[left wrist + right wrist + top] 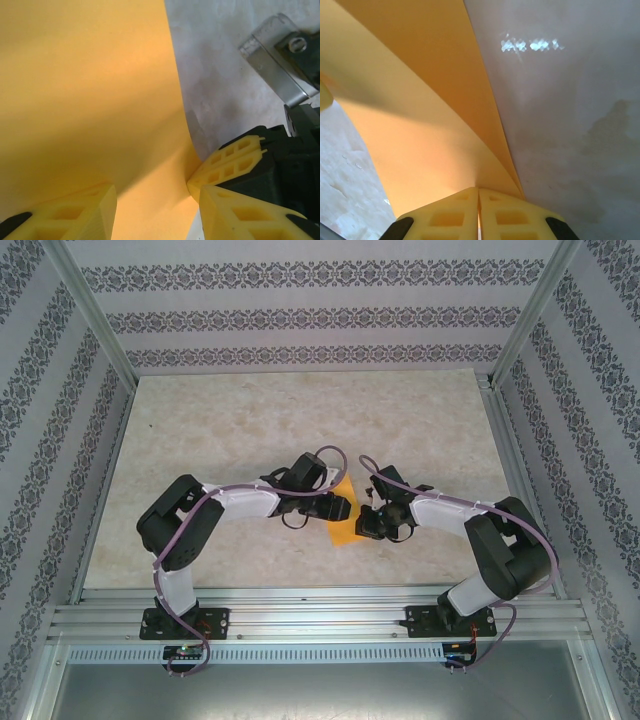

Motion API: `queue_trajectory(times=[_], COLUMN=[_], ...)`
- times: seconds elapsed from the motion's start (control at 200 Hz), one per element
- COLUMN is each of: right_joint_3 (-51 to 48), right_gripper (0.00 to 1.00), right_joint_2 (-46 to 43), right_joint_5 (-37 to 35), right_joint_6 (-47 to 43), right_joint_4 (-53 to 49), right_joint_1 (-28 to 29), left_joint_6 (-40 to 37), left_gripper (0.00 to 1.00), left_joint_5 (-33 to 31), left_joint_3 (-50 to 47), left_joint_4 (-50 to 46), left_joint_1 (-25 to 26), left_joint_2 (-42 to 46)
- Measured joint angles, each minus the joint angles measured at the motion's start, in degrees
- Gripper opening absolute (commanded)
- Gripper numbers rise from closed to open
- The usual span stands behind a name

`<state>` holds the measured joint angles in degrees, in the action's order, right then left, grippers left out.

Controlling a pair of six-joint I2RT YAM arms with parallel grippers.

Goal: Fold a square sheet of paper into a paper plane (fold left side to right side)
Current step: Hold the square sheet of paper at the center of the table, then first fold the square sheet of paper in half at the center of the table.

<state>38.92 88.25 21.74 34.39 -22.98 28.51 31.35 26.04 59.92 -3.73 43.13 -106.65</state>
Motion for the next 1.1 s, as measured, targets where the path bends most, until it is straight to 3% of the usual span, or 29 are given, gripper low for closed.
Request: queue_trajectory(times=[0.505,1.104], right_joint_3=[0.7,1.0], right_gripper=[0.09,0.09], right_joint_2=[0.2,0.2], right_joint_5=[-1.0,-2.2], right_joint_6=[-0.8,-1.5], right_joint_4=[-1.2,-1.5], right_joint_1=[0.4,0.7], left_joint_6=[-1.5,-2.2], left_gripper=[0.42,0.5], left_joint_5=[0.3,2.6], left_joint_3=[-2.3,2.0], left_joint_4=[0.9,-0.2], left_joint_1=[-1.0,-4.6], left_joint_2=[-1.5,-4.5])
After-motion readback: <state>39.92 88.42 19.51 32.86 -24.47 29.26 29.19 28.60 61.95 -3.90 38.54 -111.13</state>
